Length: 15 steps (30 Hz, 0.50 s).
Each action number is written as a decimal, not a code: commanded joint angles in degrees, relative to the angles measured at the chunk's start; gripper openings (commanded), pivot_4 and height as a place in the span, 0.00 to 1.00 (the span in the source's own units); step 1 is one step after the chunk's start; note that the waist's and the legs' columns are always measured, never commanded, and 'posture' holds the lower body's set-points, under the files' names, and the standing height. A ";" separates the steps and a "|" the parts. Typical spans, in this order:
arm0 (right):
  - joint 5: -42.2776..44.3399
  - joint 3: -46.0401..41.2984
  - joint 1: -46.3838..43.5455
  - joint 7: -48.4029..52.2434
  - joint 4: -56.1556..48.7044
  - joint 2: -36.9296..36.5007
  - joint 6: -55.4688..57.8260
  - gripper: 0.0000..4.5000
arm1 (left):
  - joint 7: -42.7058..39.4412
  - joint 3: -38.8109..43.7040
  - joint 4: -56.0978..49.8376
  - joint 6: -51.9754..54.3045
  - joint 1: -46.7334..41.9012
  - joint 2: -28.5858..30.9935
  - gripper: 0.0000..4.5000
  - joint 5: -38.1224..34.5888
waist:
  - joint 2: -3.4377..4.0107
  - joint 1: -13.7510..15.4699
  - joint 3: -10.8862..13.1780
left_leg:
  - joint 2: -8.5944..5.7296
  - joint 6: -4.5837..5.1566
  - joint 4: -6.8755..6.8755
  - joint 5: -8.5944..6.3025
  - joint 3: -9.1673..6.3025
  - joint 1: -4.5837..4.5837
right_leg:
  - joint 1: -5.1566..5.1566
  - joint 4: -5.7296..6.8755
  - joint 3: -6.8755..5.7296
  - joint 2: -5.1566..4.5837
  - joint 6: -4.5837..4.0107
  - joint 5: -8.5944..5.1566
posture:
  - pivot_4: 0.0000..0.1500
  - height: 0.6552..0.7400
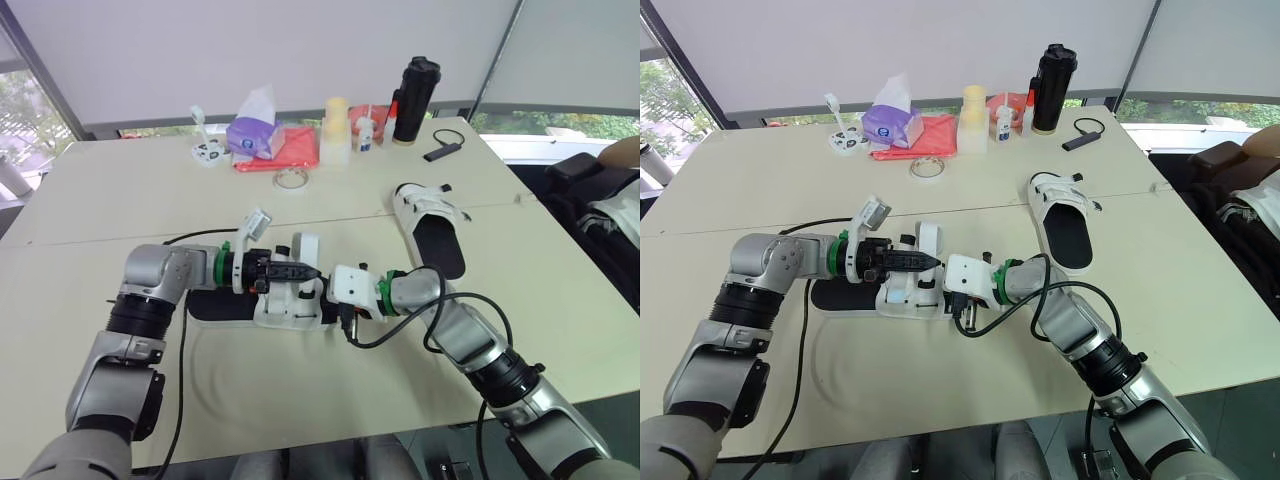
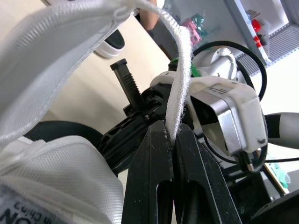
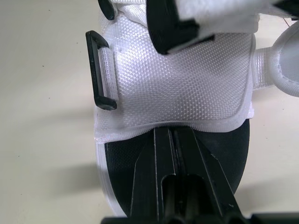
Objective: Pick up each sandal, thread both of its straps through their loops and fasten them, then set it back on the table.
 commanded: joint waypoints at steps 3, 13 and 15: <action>-1.35 1.99 0.72 0.28 0.75 -0.02 0.80 0.00 | -0.90 1.23 -6.08 0.82 2.35 2.42 0.01 -2.17 | 0.00 -0.10 0.00 | 0.00 0.00 0.00 0.00 0.01 0.00 | 0.00 -0.01 0.01 0.00 -0.01 0.00 | 1.00 1.00; -1.48 2.04 0.52 0.44 1.21 0.11 0.56 0.00 | 1.88 0.82 -10.78 -0.78 6.70 2.70 0.77 -2.09 | 0.00 0.06 0.00 | 0.00 0.00 0.00 0.00 0.00 0.00 | 0.00 0.00 0.01 -0.01 -0.17 -0.08 | 1.00 1.00; -1.60 2.04 0.50 0.49 1.28 0.09 0.44 0.00 | 2.60 0.92 -10.62 -1.77 6.76 2.75 0.98 -1.53 | 0.00 0.05 0.00 | 0.01 0.00 0.00 0.00 0.00 0.00 | 0.00 0.00 0.01 -0.01 -0.17 -0.08 | 1.00 1.00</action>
